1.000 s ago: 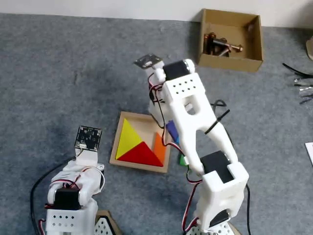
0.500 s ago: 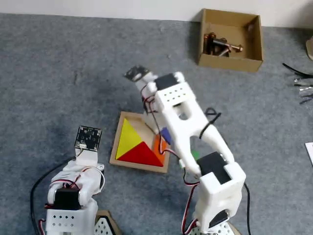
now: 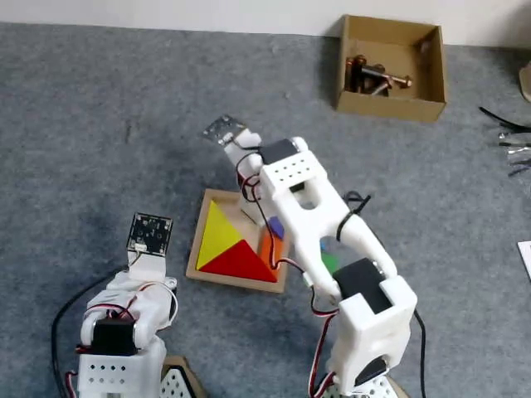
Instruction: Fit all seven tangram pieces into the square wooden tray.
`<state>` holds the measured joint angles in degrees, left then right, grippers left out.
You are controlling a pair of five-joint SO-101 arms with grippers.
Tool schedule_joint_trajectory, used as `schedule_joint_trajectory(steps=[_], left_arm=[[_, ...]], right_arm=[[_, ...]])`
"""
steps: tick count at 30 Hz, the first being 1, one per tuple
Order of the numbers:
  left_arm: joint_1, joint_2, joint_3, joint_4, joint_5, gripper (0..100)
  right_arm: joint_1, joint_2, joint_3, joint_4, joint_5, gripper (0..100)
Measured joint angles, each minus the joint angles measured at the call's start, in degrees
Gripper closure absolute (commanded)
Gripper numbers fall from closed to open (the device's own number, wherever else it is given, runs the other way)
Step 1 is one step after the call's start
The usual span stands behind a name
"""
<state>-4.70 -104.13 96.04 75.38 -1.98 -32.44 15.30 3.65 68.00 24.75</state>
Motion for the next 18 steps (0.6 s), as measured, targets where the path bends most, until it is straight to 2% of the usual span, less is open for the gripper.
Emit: schedule_joint_trajectory(steps=[18], left_arm=[[0.0,0.0,0.0,0.0,0.0,99]], right_arm=[[1.7,0.0,1.7,-2.5,-1.8,85.0]])
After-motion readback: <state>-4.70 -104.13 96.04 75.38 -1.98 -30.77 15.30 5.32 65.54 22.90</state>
